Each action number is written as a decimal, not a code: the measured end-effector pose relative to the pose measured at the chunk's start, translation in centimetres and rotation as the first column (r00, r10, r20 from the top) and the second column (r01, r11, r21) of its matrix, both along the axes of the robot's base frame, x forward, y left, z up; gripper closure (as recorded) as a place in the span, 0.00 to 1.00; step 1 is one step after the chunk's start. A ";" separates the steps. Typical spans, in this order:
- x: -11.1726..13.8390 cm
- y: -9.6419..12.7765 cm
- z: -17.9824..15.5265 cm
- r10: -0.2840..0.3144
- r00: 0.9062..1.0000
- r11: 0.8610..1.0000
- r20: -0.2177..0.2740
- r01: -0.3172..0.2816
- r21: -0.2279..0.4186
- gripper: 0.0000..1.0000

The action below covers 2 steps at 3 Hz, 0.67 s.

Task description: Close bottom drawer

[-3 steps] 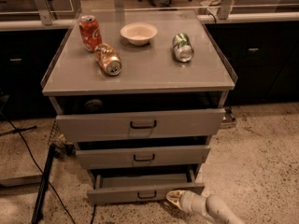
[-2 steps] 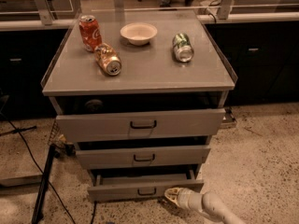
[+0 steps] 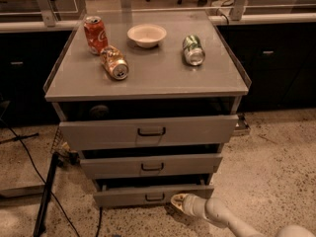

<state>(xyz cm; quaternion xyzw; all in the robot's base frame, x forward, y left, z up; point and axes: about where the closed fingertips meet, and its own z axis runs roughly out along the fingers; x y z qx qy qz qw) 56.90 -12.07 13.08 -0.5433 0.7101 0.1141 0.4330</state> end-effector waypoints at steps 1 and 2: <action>1.3 0.5 -0.1 0.005 1.000 0.998 0.023 -0.003 -0.063 1.00; 2.5 0.8 -0.1 0.007 0.999 0.994 0.041 -0.002 -0.108 1.00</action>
Offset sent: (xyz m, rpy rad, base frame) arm 0.0419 0.0068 0.0000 -0.1683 -0.0657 0.0000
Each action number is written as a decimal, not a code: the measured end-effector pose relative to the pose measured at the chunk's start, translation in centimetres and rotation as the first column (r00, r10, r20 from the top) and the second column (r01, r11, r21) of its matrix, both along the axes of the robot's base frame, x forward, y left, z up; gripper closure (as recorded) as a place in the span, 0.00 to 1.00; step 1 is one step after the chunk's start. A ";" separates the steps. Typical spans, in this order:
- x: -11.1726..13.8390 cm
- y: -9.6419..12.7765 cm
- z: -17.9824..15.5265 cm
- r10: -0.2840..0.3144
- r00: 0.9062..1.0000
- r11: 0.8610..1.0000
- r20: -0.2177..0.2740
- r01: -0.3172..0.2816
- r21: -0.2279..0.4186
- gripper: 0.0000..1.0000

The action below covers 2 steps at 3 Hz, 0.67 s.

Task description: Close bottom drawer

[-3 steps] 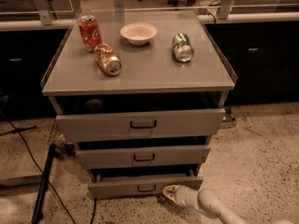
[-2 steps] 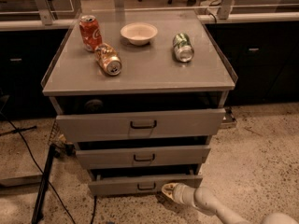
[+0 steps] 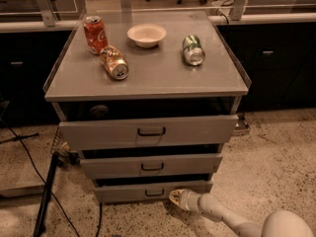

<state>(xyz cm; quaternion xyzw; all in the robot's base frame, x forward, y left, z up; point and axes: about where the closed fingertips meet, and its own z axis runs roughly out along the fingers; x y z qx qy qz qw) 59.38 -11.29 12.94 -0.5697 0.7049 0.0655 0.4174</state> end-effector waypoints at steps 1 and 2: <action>1.0 0.3 0.0 0.002 1.000 1.000 0.014 -0.002 -0.030 1.00; 1.8 0.6 0.1 0.007 1.000 0.999 0.024 -0.006 -0.050 1.00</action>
Offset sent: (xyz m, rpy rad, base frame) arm 0.0290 0.0069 0.0044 -0.0767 -0.0402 0.0073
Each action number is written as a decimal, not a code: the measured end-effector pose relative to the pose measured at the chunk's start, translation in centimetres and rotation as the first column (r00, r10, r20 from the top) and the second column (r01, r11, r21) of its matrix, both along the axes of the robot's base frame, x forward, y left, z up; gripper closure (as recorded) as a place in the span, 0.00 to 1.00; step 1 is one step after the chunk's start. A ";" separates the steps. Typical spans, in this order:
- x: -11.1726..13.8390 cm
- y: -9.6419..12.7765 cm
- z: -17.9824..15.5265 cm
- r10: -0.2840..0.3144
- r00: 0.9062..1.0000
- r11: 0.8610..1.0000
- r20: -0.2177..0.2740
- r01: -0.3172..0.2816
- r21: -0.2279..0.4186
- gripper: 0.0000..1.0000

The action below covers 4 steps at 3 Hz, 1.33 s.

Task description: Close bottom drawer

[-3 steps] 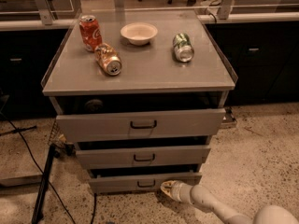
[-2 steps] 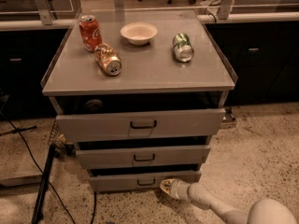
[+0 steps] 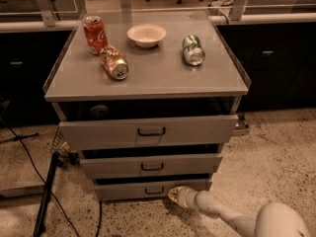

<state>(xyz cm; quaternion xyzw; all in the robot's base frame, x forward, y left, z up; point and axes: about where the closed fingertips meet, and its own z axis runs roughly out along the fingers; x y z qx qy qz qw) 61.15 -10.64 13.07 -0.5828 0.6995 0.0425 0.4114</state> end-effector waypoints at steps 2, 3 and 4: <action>-3.1 -2.5 0.9 0.001 0.996 0.999 -0.089 0.002 0.036 1.00; -9.5 -4.2 1.4 0.091 0.954 0.991 -0.284 -0.059 0.119 0.98; -10.5 -3.1 1.5 0.134 0.944 0.986 -0.302 -0.095 0.140 0.76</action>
Offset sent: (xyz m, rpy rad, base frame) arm -0.1216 -0.0399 0.0244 0.1517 0.3491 0.1462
